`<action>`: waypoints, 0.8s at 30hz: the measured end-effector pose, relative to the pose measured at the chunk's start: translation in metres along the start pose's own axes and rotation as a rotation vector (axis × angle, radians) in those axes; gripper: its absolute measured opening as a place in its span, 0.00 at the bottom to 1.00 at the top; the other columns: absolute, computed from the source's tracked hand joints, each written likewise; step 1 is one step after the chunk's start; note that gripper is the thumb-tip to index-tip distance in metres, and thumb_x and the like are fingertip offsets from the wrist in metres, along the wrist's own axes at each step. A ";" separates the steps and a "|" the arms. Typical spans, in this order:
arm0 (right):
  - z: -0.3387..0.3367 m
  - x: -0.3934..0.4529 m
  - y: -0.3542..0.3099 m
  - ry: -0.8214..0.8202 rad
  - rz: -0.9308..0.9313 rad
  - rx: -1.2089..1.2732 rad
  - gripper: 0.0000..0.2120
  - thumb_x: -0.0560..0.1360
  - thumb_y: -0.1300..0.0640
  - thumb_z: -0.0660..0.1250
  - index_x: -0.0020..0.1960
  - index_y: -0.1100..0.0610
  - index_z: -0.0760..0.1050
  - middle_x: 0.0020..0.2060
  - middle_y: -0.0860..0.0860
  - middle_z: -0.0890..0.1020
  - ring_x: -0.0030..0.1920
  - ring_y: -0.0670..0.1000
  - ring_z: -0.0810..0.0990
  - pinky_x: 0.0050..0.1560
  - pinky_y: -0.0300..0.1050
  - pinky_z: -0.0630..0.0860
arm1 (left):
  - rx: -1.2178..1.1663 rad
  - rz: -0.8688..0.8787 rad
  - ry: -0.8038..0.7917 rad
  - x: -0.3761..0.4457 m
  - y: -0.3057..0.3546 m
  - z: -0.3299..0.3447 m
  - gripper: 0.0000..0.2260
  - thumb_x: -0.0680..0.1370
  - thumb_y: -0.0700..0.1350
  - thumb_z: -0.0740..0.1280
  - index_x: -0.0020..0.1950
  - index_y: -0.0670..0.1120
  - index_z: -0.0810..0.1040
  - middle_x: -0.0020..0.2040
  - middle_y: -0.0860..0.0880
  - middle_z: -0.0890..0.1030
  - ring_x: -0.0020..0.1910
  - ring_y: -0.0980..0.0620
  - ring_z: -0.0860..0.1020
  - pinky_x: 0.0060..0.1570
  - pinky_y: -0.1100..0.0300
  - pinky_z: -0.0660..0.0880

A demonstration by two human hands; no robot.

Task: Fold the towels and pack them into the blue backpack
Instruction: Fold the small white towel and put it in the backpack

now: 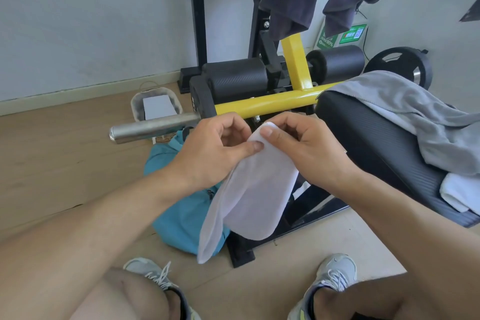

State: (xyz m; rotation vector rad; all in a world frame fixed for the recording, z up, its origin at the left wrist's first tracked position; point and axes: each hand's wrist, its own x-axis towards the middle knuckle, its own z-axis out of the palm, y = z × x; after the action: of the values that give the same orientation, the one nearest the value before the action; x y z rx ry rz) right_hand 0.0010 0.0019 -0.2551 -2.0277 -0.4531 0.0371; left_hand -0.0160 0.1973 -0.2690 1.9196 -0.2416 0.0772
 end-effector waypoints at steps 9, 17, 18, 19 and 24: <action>-0.001 0.004 0.004 0.156 0.035 0.007 0.07 0.81 0.51 0.68 0.48 0.47 0.84 0.36 0.37 0.81 0.38 0.37 0.77 0.39 0.29 0.71 | 0.108 -0.156 -0.360 0.002 -0.014 -0.003 0.09 0.72 0.48 0.79 0.50 0.52 0.85 0.47 0.51 0.88 0.47 0.49 0.86 0.51 0.49 0.83; -0.038 0.018 0.020 0.408 0.211 0.053 0.09 0.82 0.48 0.65 0.48 0.48 0.82 0.37 0.41 0.82 0.37 0.40 0.78 0.43 0.39 0.74 | 0.314 -0.352 -0.484 0.019 -0.053 -0.027 0.07 0.80 0.51 0.71 0.53 0.52 0.88 0.49 0.51 0.88 0.53 0.46 0.85 0.60 0.47 0.78; -0.040 0.019 0.023 0.433 0.247 0.042 0.10 0.82 0.47 0.65 0.48 0.48 0.82 0.37 0.41 0.82 0.37 0.41 0.77 0.41 0.40 0.74 | 0.301 -0.365 -0.475 0.020 -0.057 -0.032 0.07 0.80 0.51 0.71 0.53 0.53 0.88 0.49 0.52 0.88 0.52 0.47 0.85 0.59 0.47 0.78; -0.043 0.021 0.026 0.457 0.284 0.034 0.10 0.82 0.47 0.64 0.48 0.48 0.82 0.37 0.42 0.82 0.37 0.42 0.78 0.40 0.42 0.75 | 0.284 -0.377 -0.466 0.021 -0.059 -0.037 0.07 0.81 0.51 0.70 0.52 0.53 0.88 0.48 0.53 0.88 0.51 0.49 0.85 0.60 0.48 0.78; -0.053 0.023 0.035 0.517 0.399 0.059 0.11 0.81 0.46 0.65 0.48 0.50 0.83 0.42 0.45 0.85 0.43 0.48 0.81 0.46 0.46 0.77 | 0.141 -0.344 -0.235 0.025 -0.066 -0.052 0.05 0.80 0.49 0.71 0.52 0.52 0.87 0.49 0.54 0.88 0.50 0.55 0.84 0.61 0.53 0.77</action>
State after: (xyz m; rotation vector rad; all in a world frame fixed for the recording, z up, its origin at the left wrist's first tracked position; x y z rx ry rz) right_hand 0.0444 -0.0495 -0.2560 -1.9474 0.2746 -0.2226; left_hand 0.0250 0.2651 -0.3070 2.0842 -0.0601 -0.3707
